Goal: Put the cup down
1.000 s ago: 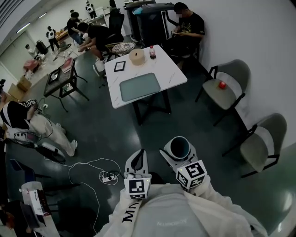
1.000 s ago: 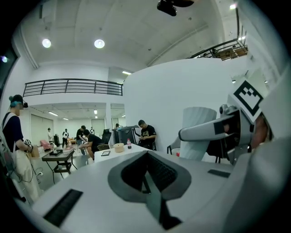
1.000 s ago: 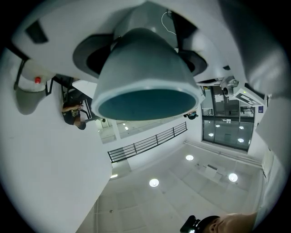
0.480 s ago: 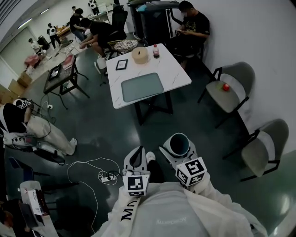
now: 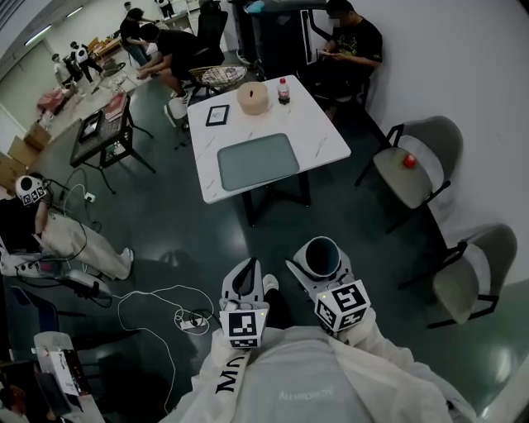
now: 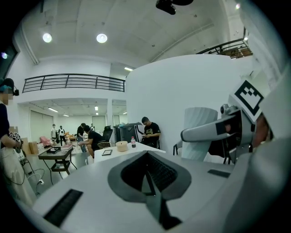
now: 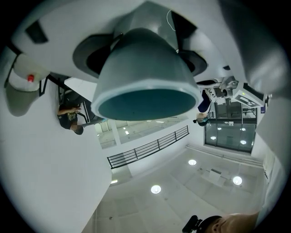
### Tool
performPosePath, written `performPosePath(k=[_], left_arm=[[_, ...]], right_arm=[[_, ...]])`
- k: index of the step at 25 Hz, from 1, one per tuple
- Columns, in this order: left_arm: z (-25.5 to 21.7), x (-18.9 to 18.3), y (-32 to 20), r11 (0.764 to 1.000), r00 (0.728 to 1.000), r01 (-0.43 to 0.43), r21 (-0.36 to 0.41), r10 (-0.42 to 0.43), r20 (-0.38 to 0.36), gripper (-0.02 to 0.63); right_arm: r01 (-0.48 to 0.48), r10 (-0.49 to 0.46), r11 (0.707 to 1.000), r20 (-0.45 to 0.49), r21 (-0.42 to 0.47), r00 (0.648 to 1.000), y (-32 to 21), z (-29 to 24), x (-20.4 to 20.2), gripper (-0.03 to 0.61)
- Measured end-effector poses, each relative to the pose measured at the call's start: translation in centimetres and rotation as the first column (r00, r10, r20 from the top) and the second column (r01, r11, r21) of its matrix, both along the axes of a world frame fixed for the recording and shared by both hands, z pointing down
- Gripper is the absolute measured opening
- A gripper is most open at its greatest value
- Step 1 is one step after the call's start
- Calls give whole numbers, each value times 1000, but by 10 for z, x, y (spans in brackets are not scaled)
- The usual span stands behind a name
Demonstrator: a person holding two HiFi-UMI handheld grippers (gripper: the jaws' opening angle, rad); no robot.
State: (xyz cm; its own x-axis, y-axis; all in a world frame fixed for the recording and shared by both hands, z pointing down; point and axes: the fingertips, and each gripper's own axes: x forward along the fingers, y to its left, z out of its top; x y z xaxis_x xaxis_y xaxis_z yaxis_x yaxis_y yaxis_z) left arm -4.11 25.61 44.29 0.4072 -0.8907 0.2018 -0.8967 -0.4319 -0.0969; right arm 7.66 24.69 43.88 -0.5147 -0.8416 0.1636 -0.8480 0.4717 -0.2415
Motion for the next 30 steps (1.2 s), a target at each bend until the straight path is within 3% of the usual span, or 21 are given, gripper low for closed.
performPosePath(k=[13,30], left_arm=[[3,-40,-92,999,1000,7,-45,-8,-6,11],[4,-88,-215,999,1000,-15,-45,14,-23,11]], right_arm=[[8,-8,999,-15,-42,1000,-91,2,-40,382],[-12,10,998,-41,-54,999,-213,7,-89,382]])
